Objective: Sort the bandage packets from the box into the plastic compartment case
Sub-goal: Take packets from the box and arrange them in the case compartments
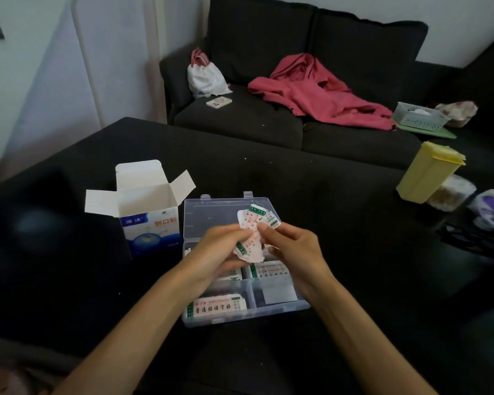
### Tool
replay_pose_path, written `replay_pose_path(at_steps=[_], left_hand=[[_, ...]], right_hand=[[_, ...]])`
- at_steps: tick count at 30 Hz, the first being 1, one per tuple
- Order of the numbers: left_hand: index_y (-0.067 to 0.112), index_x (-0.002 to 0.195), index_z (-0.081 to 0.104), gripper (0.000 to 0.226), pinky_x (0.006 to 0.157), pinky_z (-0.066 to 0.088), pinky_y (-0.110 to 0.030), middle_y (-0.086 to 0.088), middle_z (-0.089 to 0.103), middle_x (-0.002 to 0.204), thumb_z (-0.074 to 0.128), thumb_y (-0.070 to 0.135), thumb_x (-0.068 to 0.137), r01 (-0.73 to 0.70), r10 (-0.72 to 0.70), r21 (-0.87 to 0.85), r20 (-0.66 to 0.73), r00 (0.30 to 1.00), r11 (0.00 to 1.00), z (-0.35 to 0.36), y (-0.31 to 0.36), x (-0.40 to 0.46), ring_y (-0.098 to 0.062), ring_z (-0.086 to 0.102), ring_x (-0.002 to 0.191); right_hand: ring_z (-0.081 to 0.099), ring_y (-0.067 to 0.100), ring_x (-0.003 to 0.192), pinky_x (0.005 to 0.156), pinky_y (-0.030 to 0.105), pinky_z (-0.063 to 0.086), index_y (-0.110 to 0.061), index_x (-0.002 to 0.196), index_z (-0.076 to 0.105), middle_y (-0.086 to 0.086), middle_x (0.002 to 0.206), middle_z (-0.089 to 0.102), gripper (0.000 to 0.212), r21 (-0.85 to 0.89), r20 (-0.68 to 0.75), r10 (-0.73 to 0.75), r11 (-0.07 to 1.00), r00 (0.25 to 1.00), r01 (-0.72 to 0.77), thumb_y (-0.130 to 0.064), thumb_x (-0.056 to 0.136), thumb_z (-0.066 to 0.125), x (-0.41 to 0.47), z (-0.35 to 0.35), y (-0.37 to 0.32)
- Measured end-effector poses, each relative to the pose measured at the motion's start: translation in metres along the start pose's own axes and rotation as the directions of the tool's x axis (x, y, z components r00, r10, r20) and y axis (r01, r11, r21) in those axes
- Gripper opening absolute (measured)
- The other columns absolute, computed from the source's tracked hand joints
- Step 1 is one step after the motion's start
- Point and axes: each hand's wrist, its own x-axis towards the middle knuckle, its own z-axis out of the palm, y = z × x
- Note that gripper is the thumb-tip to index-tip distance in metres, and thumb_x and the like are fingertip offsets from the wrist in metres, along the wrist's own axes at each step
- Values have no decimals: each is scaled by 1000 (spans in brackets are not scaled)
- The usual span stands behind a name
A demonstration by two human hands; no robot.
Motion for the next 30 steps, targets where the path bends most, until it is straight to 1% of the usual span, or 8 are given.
replay_pose_path(at_steps=[4, 7, 10, 16, 19, 22, 25, 30], left_hand=[[18, 111, 61, 19, 65, 58, -24, -6, 73, 93, 49, 18, 96, 32, -32, -21, 27, 999, 999, 2, 0, 1, -15, 71, 85], [20, 111, 62, 20, 63, 57, -21, -4, 73, 93, 53, 13, 94, -51, 51, 75, -4, 999, 996, 3, -1, 2, -12, 71, 82], [23, 109, 62, 26, 66, 56, -21, 1, 73, 94, 62, 8, 88, -143, 151, 117, -69, 986, 983, 2, -2, 2, -9, 71, 81], [17, 110, 63, 19, 67, 56, -22, -4, 74, 91, 53, 14, 94, -104, 107, 46, -55, 993, 994, 3, -2, 3, -12, 71, 82], [17, 112, 62, 20, 69, 57, -24, -4, 73, 94, 53, 12, 94, -96, 102, 89, -75, 992, 991, 3, -3, 5, -13, 71, 84], [18, 110, 61, 20, 62, 57, -19, 0, 72, 96, 55, 9, 92, -112, 121, 84, -115, 986, 990, 4, -3, 5, -10, 70, 80], [18, 107, 61, 25, 58, 56, -19, 3, 70, 97, 61, 3, 87, -131, 141, 76, -142, 980, 988, 4, -3, 4, -9, 71, 75], [23, 103, 61, 32, 57, 56, -19, 9, 69, 81, 69, 2, 80, -158, 174, 111, -161, 971, 981, 6, -4, 3, -5, 69, 69]], right_hand=[[71, 13, 74, 60, 19, 53, -11, 93, 68, 5, 85, 72, 12, -1, 6, -7, 1000, 1000, 7, -20, 87, 61, 0, 0, -1], [67, 1, 65, 52, 10, 47, -17, 86, 69, -2, 77, 71, 5, -77, -74, -63, 995, 995, 57, -19, 86, 64, -1, 0, -1], [60, -8, 54, 45, 4, 40, -19, 82, 70, -10, 65, 68, 6, -101, -62, -74, 993, 995, 67, -23, 84, 66, -3, -2, -1], [67, 5, 64, 52, 11, 47, -17, 84, 70, -1, 75, 72, 5, -144, -110, -124, 984, 986, 108, -21, 83, 68, -2, -4, 2], [71, 12, 72, 60, 19, 56, -13, 93, 68, 3, 80, 73, 14, -46, -60, -73, 996, 996, 70, -13, 79, 71, 0, -7, -2], [71, 8, 75, 57, 13, 52, -15, 100, 67, 0, 84, 74, 19, -41, 23, -33, 999, 999, 34, -11, 82, 68, 0, -7, -4], [69, 4, 71, 54, 11, 49, -19, 101, 67, -2, 84, 72, 18, -100, -16, -61, 993, 998, 59, -14, 84, 67, 1, -5, -2], [65, 9, 79, 62, 19, 49, -27, 95, 68, -5, 88, 68, 11, -148, -12, -92, 985, 996, 89, -24, 86, 64, 1, 0, 2]])
